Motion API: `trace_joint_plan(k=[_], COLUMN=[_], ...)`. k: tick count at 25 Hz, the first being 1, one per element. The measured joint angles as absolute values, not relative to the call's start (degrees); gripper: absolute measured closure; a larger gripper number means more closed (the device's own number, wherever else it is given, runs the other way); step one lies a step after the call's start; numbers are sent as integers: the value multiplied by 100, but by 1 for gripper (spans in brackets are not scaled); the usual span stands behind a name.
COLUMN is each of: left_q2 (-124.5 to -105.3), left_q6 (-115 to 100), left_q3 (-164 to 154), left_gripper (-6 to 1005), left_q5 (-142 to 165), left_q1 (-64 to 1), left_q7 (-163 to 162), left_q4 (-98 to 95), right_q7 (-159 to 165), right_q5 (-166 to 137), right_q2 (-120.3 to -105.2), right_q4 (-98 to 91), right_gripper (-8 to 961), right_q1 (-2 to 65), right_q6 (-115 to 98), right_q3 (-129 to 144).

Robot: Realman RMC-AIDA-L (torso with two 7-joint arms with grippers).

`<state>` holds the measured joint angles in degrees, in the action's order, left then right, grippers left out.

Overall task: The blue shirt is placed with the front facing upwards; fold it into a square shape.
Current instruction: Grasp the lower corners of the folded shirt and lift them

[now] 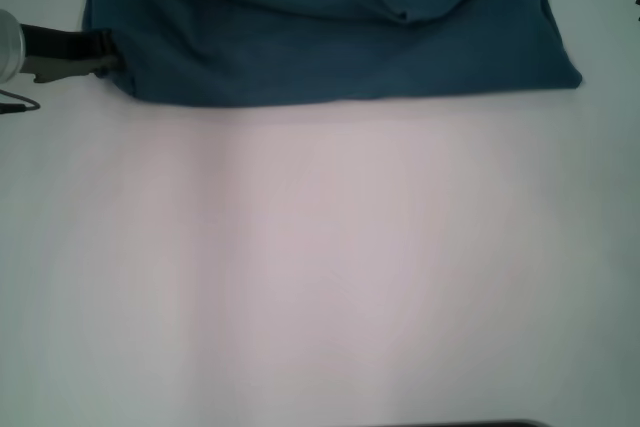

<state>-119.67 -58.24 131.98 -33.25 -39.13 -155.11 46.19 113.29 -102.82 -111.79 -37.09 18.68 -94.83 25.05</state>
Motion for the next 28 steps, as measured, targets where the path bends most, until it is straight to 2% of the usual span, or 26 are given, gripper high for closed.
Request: trace_joint_plan(k=[3,6,10,14,17,23,28], left_q2=[-11955,-11902,-11793,-11755,-11753,-11751,-11762], left_q6=[-5962,-6161,-6608,-6868,-6898,-6983,-7094], left_q3=[13265,13428,13729,13891,13904,13872,13895], left_gripper=[819,957,957,957,957,957,957], left_q5=[-3413,-3596,-3717,-3724,-3726,-3727,-3738], left_q1=[-3900,-3893,-3858,-3842,-3842,-3901,-3916], left_q7=[-15504,-15457,-15445,-15454,-15443,-15451,-15492], left_q4=[4633,4627,4625,4631,4635,4663,4775], right_q7=[11329,11339,11745,12519,12716,13215,13741], right_q5=[-10282,-10312,-10722,-11801,-12258,-13503,-14639], right_q2=[-11179,-11161,-11013,-10684,-10525,-10391,-10401], right_q4=[-3707,-3698,-3700,-3746,-3755,-3783,-3785], right_gripper=[206,206,206,206,206,207,207], right_q1=[1878,1897,1936,2178,2484,3420,4189], right_q6=[-9489,-9511,-9360,-8744,-8516,-8152,-7988], right_q3=[2504,2516,2569,2580,2597,2841,3376])
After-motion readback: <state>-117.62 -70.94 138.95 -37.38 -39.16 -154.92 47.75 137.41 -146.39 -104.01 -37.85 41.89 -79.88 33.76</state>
